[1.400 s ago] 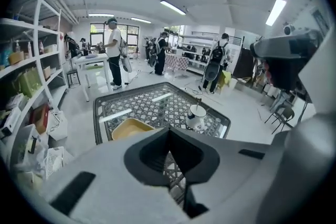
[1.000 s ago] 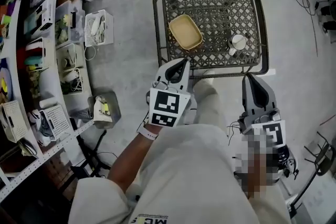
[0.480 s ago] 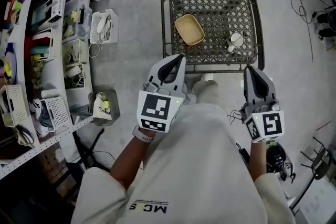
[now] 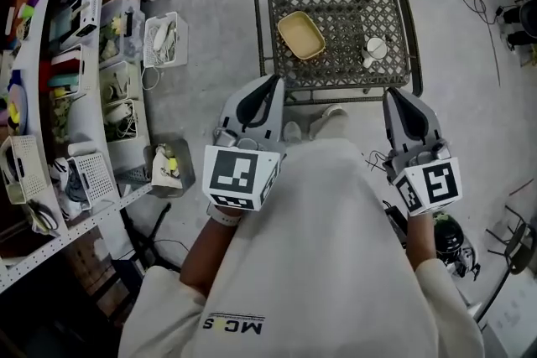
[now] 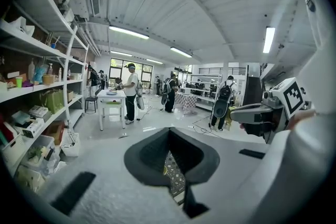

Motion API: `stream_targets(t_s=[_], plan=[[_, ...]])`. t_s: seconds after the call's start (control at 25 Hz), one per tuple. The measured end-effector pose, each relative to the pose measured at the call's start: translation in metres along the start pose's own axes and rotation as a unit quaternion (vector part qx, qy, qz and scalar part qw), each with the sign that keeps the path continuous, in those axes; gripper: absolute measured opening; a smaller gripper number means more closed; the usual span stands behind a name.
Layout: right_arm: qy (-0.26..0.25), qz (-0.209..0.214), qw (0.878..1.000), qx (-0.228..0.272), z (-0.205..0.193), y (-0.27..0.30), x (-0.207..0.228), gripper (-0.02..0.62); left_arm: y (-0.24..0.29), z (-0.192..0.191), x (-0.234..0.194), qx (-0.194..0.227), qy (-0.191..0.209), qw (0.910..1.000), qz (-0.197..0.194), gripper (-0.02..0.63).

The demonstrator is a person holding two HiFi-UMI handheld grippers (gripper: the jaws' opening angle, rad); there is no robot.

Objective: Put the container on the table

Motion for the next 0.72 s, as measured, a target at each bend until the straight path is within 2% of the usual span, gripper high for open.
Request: stream_targets(t_s=[0.48, 0.72], plan=[[-0.015, 0.019, 1.0, -0.012, 0.002, 0.007, -0.022, 0.018, -0.01, -0.003, -0.005, 0.001, -0.006, 0.9999, -0.013, 0.023], [-0.015, 0.016, 1.0, -0.016, -0.002, 0.004, -0.026, 0.018, -0.009, -0.006, -0.004, -0.006, -0.006, 0.9997, -0.022, 0.023]])
Point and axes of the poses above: the fingertips, and each gripper's own axes: y forward along the fingers, x to its right, z out of its top, the point moved 7 cm from there along -y, backward along the fingers, and after that the axes turned 4 degrees about -y, right-handed, at the moved point
